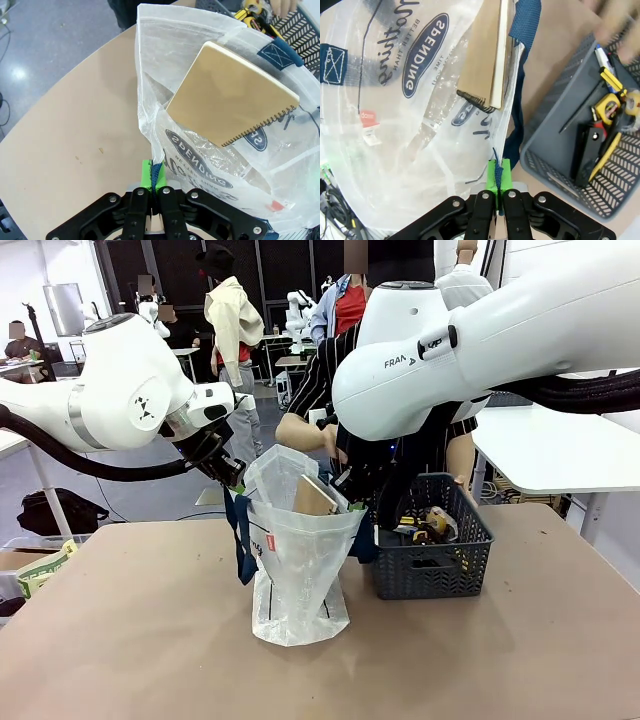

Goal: Transfer purchased items from the store into the shopping bag.
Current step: Move the Reusable shopping bag to the right side of the table.

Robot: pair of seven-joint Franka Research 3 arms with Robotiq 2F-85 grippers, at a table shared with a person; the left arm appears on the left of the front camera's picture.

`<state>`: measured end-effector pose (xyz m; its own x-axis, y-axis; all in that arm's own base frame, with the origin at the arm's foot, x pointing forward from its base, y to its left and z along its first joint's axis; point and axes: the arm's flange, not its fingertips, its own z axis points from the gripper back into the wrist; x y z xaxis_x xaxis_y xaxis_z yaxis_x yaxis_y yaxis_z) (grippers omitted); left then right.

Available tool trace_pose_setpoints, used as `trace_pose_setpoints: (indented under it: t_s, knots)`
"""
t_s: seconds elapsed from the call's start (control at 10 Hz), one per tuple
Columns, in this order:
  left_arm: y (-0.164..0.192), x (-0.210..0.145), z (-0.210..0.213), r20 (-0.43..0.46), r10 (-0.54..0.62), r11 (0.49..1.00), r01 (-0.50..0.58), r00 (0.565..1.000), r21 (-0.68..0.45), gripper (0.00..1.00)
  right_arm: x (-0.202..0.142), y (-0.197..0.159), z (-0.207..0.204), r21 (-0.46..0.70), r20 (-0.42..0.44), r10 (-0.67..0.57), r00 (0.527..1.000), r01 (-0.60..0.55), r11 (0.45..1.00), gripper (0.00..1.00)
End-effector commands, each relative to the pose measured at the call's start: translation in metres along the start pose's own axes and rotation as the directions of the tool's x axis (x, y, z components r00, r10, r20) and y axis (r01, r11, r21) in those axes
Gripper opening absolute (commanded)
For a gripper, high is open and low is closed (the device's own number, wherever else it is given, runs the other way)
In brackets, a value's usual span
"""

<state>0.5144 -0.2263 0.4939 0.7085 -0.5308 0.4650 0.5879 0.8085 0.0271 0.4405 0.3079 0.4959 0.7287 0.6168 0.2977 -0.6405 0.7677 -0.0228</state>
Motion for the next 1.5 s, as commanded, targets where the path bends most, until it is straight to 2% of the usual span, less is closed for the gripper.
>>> trace_pose_setpoints:
  t_s: [0.0,1.4]
  knots:
    - [0.0023,0.0006,0.0012,0.009,0.001,1.000,-0.001,1.000,0.005,0.00,-0.0034,-0.0010,0.0016,0.003,0.008,-0.004,1.000,0.004,1.000,0.00]
    - [0.0023,0.0006,0.0012,0.009,0.001,1.000,-0.001,1.000,0.005,0.00,-0.0034,-0.0010,0.0016,0.003,0.008,-0.004,1.000,0.004,1.000,0.00]
